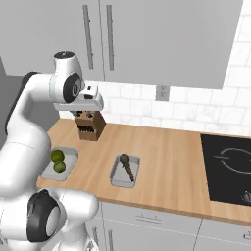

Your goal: Take the meat container that has the fish and place it on the second highest rack of the freezer. Then take the vegetable container that has the limes and place it on the highest rack of the freezer.

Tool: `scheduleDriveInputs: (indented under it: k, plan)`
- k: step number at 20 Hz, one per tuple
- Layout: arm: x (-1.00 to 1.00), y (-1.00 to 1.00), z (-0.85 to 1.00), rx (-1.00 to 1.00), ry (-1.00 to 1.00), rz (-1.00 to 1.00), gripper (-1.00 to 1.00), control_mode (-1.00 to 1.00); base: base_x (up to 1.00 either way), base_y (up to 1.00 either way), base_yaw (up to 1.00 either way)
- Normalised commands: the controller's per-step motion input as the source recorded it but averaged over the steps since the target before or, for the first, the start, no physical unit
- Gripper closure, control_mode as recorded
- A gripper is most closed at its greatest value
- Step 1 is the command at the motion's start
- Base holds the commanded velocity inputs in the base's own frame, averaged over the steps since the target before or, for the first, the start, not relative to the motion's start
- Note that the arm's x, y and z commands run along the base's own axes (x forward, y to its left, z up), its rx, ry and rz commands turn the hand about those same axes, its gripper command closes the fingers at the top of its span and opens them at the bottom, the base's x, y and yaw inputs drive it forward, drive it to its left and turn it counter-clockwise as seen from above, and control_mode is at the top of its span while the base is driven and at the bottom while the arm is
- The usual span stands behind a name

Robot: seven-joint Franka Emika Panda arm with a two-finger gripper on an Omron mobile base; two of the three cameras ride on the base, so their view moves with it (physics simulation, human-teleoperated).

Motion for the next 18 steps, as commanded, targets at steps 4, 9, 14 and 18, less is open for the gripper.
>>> scheduleDriveInputs:
  k: [4,9,14,18]
  plan:
    - [-0.73,-0.48,-0.38,0.11,-0.04,-0.16,-1.00,-1.00,0.00,0.00,0.00]
    - [-1.00,-0.71,-0.97,0.07,0.00,-0.42,-1.00,-1.00,0.00,0.00,0.00]
    - [-0.51,-0.62,-0.97,0.13,0.16,-0.67,-1.00,-1.00,0.00,0.00,0.00]
    - [0.15,-0.98,-0.66,0.22,0.13,-0.66,-1.00,-1.00,0.00,0.00,0.00]
